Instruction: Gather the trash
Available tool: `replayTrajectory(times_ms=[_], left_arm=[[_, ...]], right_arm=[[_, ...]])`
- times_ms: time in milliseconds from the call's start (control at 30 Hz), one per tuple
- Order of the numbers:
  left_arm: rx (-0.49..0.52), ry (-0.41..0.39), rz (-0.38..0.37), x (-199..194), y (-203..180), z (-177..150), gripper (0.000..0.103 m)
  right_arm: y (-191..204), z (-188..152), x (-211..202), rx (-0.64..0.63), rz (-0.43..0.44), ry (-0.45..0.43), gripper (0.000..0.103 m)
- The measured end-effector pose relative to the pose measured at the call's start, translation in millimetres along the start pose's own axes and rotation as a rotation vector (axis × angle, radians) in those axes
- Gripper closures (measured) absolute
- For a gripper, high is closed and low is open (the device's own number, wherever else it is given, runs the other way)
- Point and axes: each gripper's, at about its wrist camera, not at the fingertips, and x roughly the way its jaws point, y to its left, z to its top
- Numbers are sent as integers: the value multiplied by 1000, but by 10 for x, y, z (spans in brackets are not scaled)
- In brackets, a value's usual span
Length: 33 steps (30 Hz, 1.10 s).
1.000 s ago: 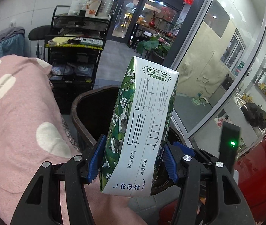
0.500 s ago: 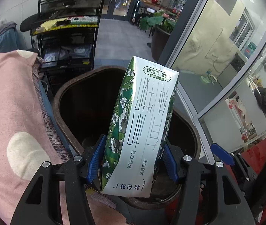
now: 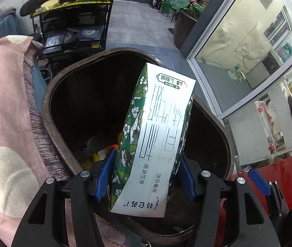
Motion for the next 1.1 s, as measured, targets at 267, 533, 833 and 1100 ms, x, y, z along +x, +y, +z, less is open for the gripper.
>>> replayTrajectory(times_ms=[267,533,833,1100], left_arm=[[-31,-58,-82,-141,-16,-25,27],[-70,-227,-122,-745,103,-248,10],[-60,-483,68,-1622,400,-891,6],[-106,-645,321,-2183,601,-1516,6]], right_arm=[[-68,16,-7,25,-20,-5,20],[-256,134,-130,87,-66,-71,15],[-2,186,-268,59,0,-124,7],[731,76,-540,-83,117,-171,6]])
